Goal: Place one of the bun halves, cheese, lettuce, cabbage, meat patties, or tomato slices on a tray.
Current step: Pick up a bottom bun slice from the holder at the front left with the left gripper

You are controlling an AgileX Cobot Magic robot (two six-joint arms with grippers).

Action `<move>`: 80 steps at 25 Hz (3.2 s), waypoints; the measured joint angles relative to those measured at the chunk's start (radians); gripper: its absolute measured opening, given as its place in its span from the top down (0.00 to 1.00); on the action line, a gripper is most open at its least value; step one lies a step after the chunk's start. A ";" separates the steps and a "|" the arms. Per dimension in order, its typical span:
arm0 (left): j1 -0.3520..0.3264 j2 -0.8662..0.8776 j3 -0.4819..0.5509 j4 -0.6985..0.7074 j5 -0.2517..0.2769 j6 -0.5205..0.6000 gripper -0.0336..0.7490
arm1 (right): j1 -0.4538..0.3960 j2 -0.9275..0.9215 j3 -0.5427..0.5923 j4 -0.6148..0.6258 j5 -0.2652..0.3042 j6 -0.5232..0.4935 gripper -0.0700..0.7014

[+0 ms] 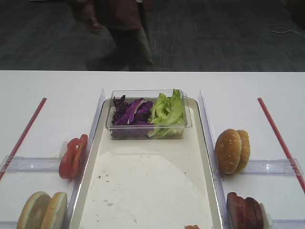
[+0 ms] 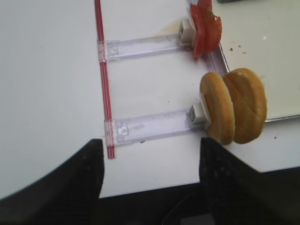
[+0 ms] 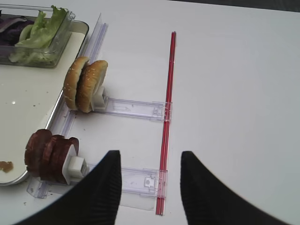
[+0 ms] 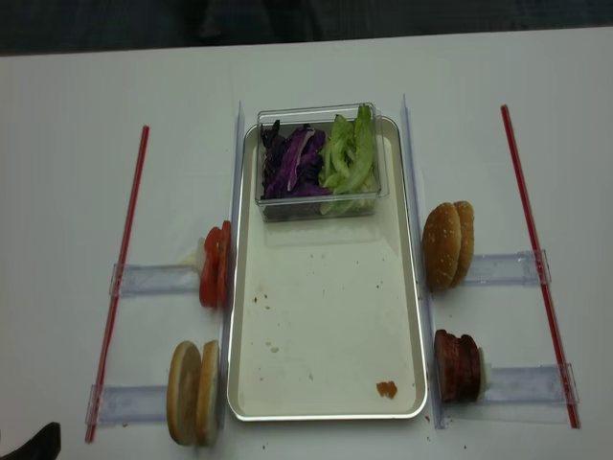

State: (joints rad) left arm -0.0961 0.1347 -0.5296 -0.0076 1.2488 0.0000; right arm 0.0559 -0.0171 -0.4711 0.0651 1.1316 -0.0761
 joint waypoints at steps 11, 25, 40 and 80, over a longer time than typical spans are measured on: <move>0.000 0.218 -0.091 -0.030 0.018 -0.056 0.43 | 0.000 0.000 0.000 0.000 0.000 -0.004 0.49; 0.000 0.528 -0.198 -0.101 0.010 -0.079 0.43 | 0.000 0.000 0.000 0.000 0.000 -0.004 0.49; 0.000 0.772 -0.249 -0.073 -0.004 -0.080 0.43 | 0.000 0.000 0.000 0.000 0.000 -0.004 0.49; -0.323 0.883 -0.289 -0.108 -0.008 -0.299 0.43 | 0.000 0.000 0.000 0.000 0.000 -0.004 0.49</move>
State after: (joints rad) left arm -0.4186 1.0179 -0.8187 -0.1161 1.2411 -0.2986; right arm 0.0559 -0.0171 -0.4711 0.0651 1.1316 -0.0802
